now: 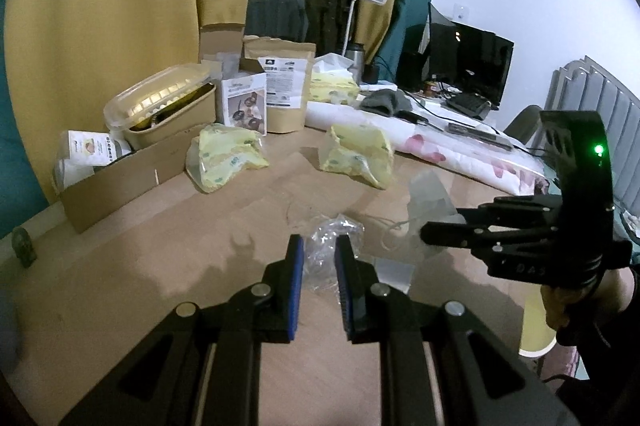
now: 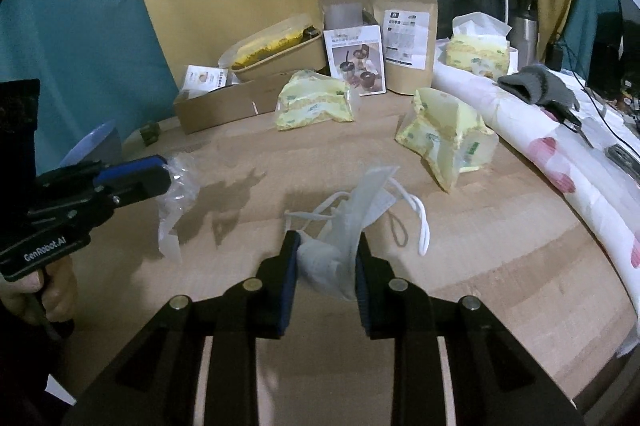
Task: Collect trash
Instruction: 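Lift the mask and clear bag off the table with both grippers, then carry both items over the bucket and open both grippers to release them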
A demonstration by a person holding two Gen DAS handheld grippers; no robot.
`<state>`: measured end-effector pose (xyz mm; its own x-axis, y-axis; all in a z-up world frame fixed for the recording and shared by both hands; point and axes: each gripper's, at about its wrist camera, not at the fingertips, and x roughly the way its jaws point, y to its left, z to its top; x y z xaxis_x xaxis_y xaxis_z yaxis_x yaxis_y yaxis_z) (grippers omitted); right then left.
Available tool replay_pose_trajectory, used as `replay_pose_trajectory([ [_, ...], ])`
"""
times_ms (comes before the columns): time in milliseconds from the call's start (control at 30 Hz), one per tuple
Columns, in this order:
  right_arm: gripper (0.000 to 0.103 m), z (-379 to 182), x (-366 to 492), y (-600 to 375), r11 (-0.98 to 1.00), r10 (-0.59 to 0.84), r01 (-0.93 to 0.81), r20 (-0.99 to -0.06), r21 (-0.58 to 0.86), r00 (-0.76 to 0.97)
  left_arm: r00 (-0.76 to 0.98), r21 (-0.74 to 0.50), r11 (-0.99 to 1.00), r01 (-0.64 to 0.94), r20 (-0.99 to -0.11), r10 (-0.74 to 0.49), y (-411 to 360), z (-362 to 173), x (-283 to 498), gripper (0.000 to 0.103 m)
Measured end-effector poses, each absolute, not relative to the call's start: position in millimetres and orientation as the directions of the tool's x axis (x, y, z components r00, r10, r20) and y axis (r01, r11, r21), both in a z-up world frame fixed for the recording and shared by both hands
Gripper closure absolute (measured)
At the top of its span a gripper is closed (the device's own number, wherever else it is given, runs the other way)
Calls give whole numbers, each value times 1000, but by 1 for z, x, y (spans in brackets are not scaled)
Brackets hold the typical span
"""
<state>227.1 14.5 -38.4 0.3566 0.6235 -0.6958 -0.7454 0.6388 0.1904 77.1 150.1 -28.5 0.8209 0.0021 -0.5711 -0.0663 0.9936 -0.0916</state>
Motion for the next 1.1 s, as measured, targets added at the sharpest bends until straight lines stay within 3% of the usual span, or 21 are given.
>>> replay_pose_trajectory([
  [1100, 79, -33, 177, -166, 750, 600, -619, -633, 234, 488, 795, 44, 990, 131, -602, -78, -2, -24, 73, 88],
])
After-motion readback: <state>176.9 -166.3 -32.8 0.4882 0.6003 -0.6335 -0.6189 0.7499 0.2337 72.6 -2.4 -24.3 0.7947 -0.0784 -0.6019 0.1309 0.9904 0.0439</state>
